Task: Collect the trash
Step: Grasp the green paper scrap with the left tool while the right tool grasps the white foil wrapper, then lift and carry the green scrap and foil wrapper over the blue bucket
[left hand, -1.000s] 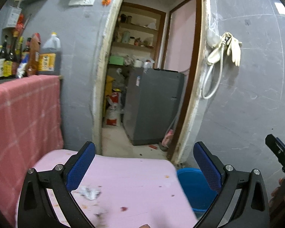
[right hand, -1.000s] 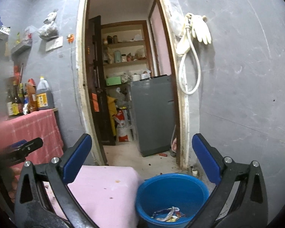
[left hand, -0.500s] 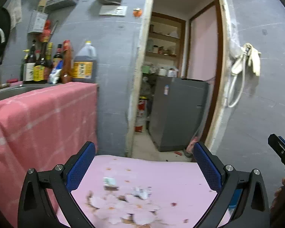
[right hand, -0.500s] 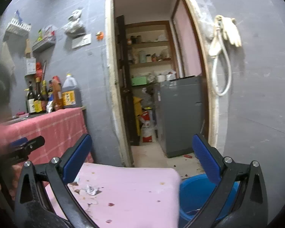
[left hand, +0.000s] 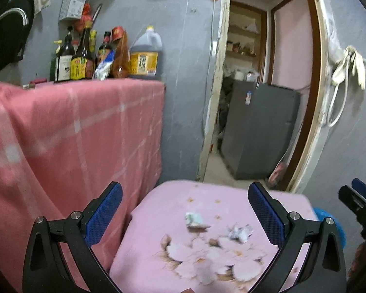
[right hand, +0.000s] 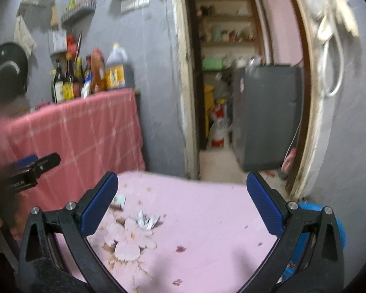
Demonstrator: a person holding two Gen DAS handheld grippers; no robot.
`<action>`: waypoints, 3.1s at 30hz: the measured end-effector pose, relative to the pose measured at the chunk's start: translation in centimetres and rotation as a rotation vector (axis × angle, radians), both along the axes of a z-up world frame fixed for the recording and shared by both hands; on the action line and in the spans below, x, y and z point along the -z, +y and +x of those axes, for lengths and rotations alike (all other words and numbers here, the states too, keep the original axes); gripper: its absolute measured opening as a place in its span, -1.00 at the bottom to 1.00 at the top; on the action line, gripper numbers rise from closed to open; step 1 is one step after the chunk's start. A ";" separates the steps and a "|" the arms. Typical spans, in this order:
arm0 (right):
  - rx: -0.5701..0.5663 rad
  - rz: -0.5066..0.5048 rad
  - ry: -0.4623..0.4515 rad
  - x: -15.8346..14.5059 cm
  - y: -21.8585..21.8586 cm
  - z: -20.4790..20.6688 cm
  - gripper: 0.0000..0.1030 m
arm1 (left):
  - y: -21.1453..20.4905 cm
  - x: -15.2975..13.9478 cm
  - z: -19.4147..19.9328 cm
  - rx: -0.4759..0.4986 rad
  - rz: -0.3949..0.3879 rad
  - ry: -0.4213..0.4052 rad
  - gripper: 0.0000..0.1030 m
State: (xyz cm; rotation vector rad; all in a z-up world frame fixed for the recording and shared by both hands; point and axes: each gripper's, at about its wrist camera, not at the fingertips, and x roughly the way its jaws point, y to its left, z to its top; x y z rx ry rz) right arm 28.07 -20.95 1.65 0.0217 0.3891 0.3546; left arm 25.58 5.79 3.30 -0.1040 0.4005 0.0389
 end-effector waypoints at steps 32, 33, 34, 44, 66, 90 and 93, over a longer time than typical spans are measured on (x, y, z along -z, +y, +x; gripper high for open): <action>-0.255 -0.070 0.561 12.2 6.7 10.9 -0.33 | 1.1 10.4 10.1 0.133 -0.066 0.393 0.58; -0.257 -0.055 0.567 12.3 6.5 11.1 -0.40 | 0.8 10.5 10.2 0.137 -0.066 0.398 0.58; -0.259 -0.045 0.571 12.3 6.2 11.1 -0.48 | 0.6 10.5 10.3 0.144 -0.060 0.402 0.58; -0.245 -0.061 0.549 11.9 4.6 10.0 -0.64 | -1.8 12.0 12.8 0.159 0.029 0.478 0.37; -0.212 -0.011 0.518 11.6 2.6 7.7 -0.67 | -2.8 11.6 11.1 0.151 0.038 0.504 -0.32; 0.068 0.063 -0.029 -0.8 -8.8 -1.1 -0.69 | -13.2 -0.3 4.5 0.306 -0.138 0.024 -0.32; 0.105 0.052 -0.091 -2.3 -10.5 -2.1 -0.69 | -15.2 -1.9 4.4 0.342 -0.137 -0.040 -0.32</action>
